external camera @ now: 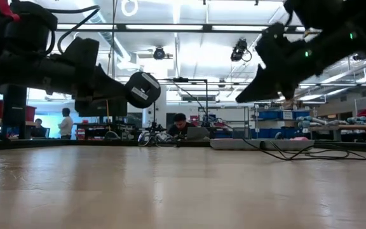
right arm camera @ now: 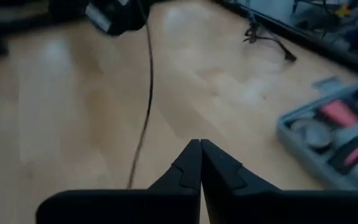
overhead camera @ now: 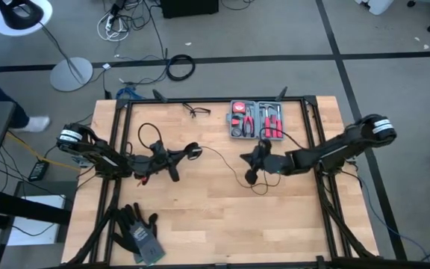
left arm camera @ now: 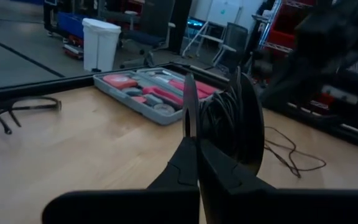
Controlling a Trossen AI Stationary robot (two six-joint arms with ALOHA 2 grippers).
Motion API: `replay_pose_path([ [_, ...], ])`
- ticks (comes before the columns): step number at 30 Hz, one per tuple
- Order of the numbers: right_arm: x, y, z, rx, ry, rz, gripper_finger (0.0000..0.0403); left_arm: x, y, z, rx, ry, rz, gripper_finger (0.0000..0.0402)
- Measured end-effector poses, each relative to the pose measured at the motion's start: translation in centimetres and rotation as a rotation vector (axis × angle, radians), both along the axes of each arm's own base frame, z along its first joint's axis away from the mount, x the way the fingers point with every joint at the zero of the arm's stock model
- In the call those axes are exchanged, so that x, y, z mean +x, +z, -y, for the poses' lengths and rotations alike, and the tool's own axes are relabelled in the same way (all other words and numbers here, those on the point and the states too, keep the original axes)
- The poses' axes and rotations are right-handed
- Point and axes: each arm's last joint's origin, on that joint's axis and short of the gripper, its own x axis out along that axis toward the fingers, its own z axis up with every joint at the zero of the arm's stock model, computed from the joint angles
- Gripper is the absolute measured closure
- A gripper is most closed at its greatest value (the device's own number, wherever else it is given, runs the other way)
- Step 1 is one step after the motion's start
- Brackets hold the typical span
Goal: Coil cords
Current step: Coil the black wire onto the spool
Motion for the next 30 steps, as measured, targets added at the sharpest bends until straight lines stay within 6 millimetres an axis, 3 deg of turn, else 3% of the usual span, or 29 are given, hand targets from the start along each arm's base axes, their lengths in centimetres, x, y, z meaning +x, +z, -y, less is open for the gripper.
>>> replay_pose_path([
  [3, 0.6, -1.7, -0.3, 0.058, -0.02, 0.089, 0.0399, 0.5, 0.4, 0.1, 0.022, -0.003, 0.007, 0.0401],
  [6, 2.0, -2.7, -0.9, 0.003, -0.042, 0.045, 0.0401, 0.9, 0.7, 0.1, 0.038, -0.003, 0.014, 0.0401],
  [12, 4.8, -1.5, -2.1, -0.211, -0.232, -0.046, 0.0401, 1.6, 1.2, 0.2, 0.005, 0.039, 0.04, 0.0401],
  [17, 4.9, -1.4, -1.9, -0.197, -0.278, -0.105, 0.0401, 2.6, 1.5, 0.8, 0.041, 0.123, -0.015, 0.0401],
  [26, 4.6, -1.8, -3.2, -0.175, -0.023, -0.213, 0.0389, 5.6, 2.7, 2.2, 0.156, 0.038, -0.162, 0.0401],
  [30, 4.6, -1.7, -3.1, -0.192, -0.057, -0.198, 0.0378, 6.3, 3.4, 2.4, 0.19, 0.022, -0.163, 0.0401],
])
